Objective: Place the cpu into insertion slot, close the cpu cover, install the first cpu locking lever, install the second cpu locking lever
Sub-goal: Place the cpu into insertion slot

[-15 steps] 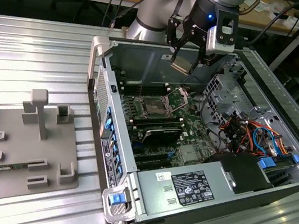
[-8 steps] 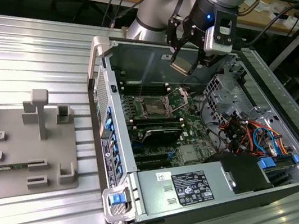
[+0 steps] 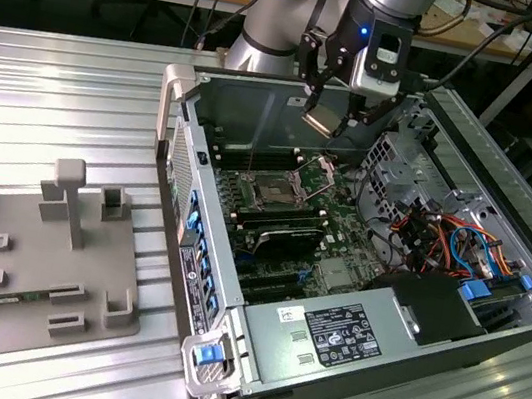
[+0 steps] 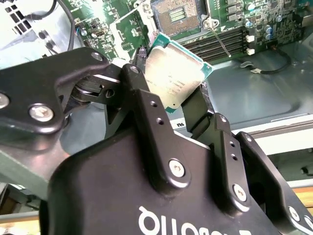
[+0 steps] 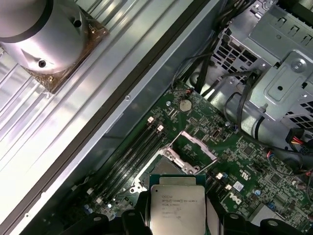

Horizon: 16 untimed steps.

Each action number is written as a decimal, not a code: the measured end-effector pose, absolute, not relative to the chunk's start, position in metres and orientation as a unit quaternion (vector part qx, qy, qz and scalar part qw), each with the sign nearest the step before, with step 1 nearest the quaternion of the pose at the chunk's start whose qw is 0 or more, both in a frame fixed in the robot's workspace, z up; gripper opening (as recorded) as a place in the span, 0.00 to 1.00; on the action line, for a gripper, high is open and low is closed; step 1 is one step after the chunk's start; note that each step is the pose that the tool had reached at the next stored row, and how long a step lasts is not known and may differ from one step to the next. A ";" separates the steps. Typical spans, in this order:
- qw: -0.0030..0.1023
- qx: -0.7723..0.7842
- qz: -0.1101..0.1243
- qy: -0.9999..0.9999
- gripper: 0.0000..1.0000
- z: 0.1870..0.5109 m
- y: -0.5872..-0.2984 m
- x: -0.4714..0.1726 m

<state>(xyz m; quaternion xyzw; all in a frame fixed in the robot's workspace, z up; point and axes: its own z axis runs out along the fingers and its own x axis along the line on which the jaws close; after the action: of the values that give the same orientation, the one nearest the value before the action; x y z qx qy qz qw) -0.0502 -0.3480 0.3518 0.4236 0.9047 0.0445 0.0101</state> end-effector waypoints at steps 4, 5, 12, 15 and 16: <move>0.010 0.424 0.045 0.905 0.55 0.350 -0.348 -0.050; 0.010 0.424 0.045 0.905 0.55 0.350 -0.348 -0.050; 0.010 0.424 0.045 0.905 0.55 0.349 -0.348 -0.050; 0.010 0.426 0.045 0.904 0.55 0.349 -0.348 -0.051; 0.010 0.430 0.045 0.902 0.55 0.349 -0.348 -0.051</move>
<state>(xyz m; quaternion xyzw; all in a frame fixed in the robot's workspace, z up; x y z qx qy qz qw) -0.0505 -0.3480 0.3492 0.4300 0.9017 0.0446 0.0105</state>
